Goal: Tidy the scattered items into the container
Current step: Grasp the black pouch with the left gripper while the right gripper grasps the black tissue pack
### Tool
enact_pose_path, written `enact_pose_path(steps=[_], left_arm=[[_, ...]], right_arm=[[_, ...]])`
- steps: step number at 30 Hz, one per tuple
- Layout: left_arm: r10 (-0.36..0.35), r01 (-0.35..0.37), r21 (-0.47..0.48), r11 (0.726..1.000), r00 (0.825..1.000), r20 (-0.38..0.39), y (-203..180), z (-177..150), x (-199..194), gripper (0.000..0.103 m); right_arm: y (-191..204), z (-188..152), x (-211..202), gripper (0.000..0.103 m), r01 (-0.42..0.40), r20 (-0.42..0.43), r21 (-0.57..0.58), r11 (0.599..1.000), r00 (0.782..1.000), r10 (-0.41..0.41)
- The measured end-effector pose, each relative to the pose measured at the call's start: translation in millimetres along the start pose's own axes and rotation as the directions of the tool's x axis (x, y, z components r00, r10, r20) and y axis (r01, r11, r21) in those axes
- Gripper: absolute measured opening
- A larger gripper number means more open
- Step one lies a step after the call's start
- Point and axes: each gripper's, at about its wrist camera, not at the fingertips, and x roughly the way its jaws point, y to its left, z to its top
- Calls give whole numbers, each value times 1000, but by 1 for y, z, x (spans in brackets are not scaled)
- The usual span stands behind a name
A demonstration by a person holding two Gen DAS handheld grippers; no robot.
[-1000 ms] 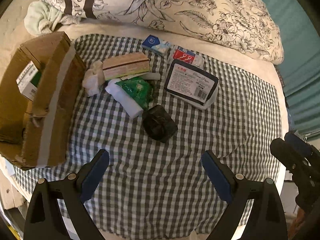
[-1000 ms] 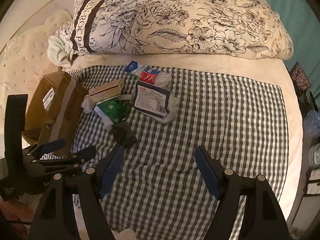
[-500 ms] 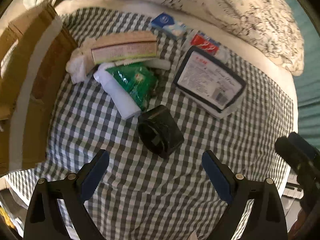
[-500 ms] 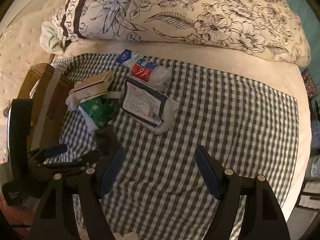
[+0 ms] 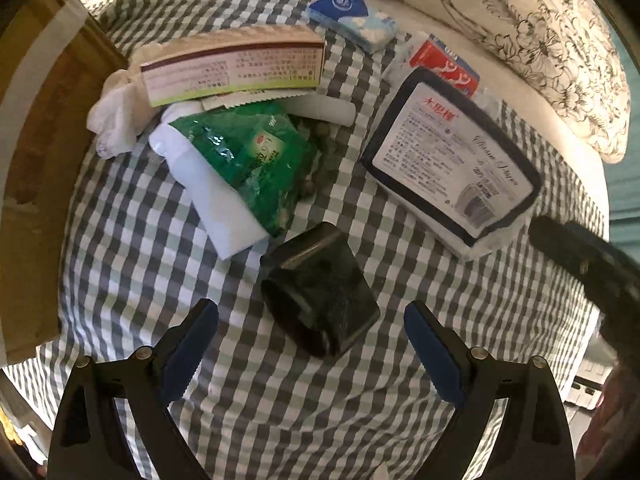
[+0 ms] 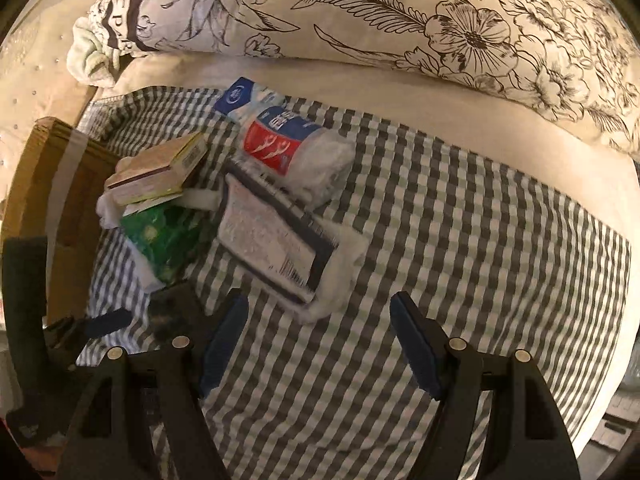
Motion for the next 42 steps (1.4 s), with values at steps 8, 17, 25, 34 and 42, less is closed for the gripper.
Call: enact_pose_path(steps=[8, 17, 25, 34, 42], left_arm=[[26, -25, 19, 1000, 999, -21, -6, 2, 21, 92], [-16, 17, 52, 999, 1000, -24, -7, -5, 26, 71], [-20, 20, 38, 999, 1000, -1, -1, -16, 17, 68], [-27, 23, 65, 998, 998, 61, -1, -26, -11, 68], [-64, 49, 102, 994, 987, 151, 4, -10, -57, 68]], right_arm=[[-9, 18, 21, 73, -3, -22, 13, 1000, 1000, 3], [-7, 10, 46, 45, -56, -88, 35, 998, 994, 59], [-7, -6, 38, 20, -72, -96, 53, 996, 992, 77], [-2, -17, -7, 16, -82, -35, 55, 995, 996, 84], [11, -37, -54, 16, -62, -11, 61, 996, 998, 62]])
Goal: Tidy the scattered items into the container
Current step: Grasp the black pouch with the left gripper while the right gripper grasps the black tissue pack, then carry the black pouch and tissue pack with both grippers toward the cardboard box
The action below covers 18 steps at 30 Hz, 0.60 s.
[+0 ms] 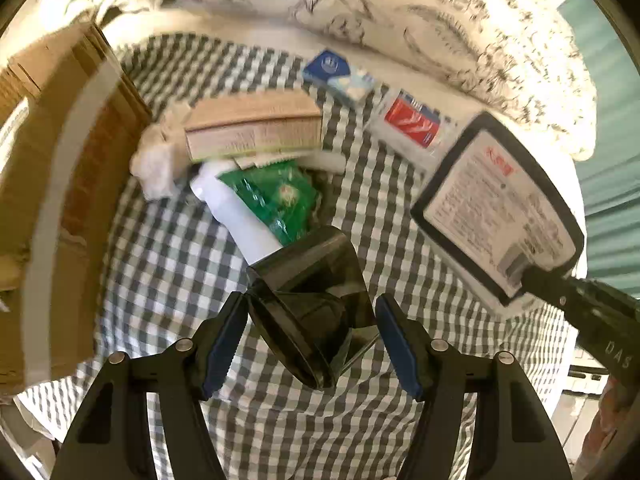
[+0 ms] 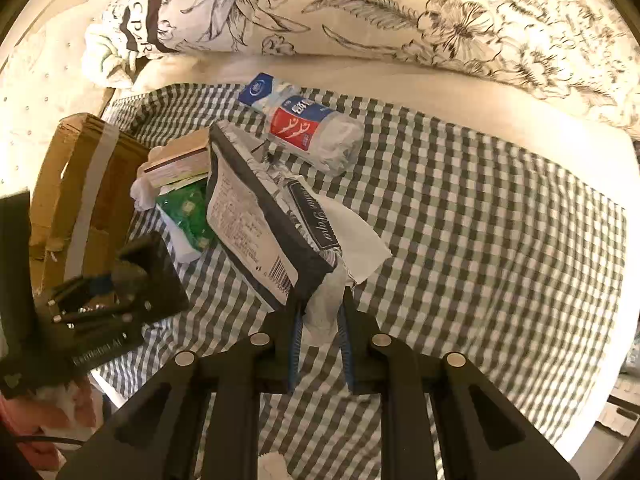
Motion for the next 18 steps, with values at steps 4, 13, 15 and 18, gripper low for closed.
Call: enact_pose_path(steps=[4, 13, 15, 18], left_arm=[[-5, 4, 11, 1000, 1000, 29, 14, -8, -29, 68], [-19, 9, 82, 997, 991, 133, 17, -14, -99, 68], [-25, 9, 99, 995, 987, 159, 18, -16, -114, 68], [-37, 16, 115, 993, 983, 182, 20, -19, -131, 68]], right_arm=[[10, -8, -25, 16, 11, 41, 4, 1000, 999, -12], [39, -32, -90, 16, 34, 159, 3, 999, 987, -34], [46, -40, -102, 16, 43, 177, 3, 999, 983, -43], [54, -53, -118, 16, 38, 192, 14, 999, 981, -40]])
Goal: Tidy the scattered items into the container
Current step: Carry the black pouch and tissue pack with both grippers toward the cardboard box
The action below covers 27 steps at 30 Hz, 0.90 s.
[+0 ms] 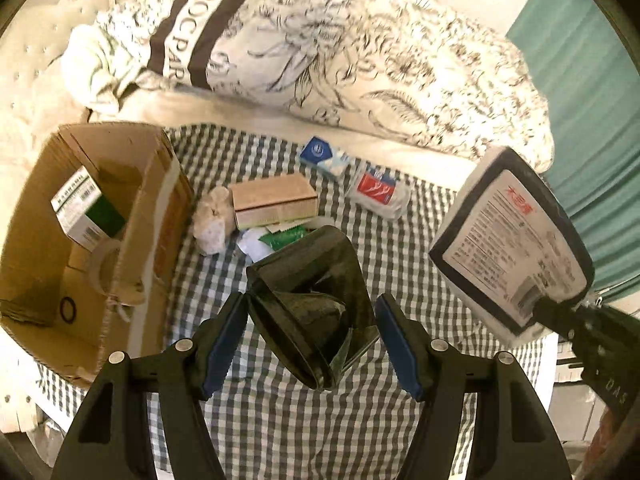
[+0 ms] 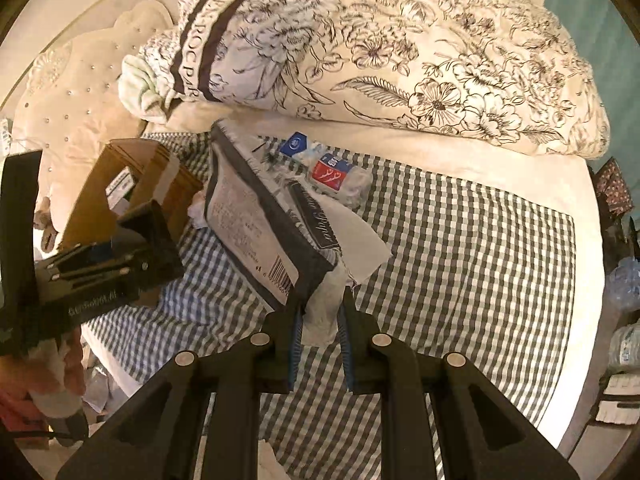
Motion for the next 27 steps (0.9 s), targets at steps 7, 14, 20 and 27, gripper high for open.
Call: enact_pose_path(steps=[7, 14, 20, 27], left_arm=[[-4, 2, 41, 999, 999, 49, 7, -5, -33, 68], [14, -19, 60, 998, 996, 86, 21, -13, -59, 68], [41, -46, 44, 998, 994, 100, 37, -24, -72, 68], [88, -87, -11, 996, 990, 113, 64, -36, -90, 68]], right_arm=[[21, -22, -36, 16, 18, 50, -14, 1000, 999, -17], [38, -34, -52, 16, 8, 79, -16, 1000, 997, -7], [55, -40, -54, 16, -30, 76, -31, 999, 997, 32], [80, -36, -51, 16, -76, 70, -93, 993, 994, 83]])
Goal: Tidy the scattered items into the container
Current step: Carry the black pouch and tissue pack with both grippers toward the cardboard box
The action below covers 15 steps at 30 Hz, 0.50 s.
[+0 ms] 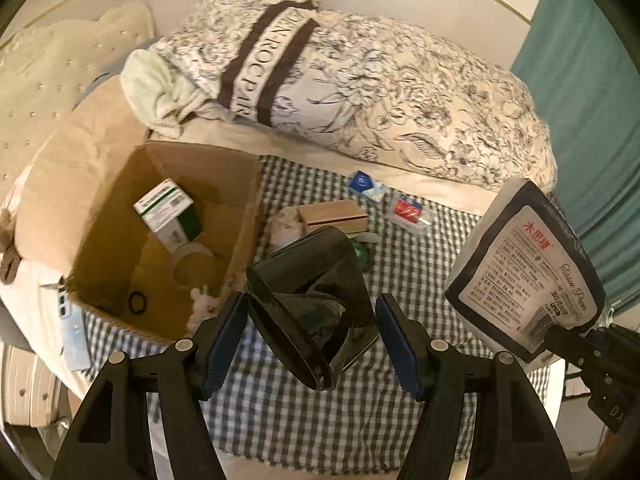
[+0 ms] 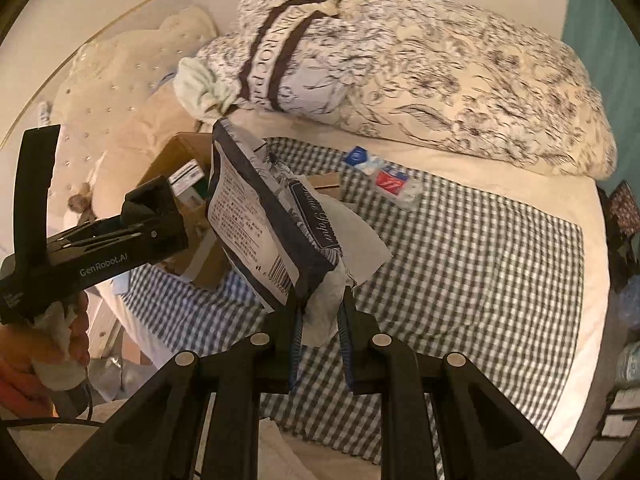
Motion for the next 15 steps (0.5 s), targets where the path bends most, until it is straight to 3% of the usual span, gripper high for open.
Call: enact_pose_path(steps=[6, 15], left_arm=[[42, -42, -40, 998, 999, 5, 40, -3, -5, 68], [42, -42, -64, 997, 999, -8, 120, 19, 7, 68]], right_arm=[[33, 14, 17, 16, -43, -15, -44, 998, 999, 43], [103, 42, 47, 16, -46, -18, -52, 998, 999, 45]])
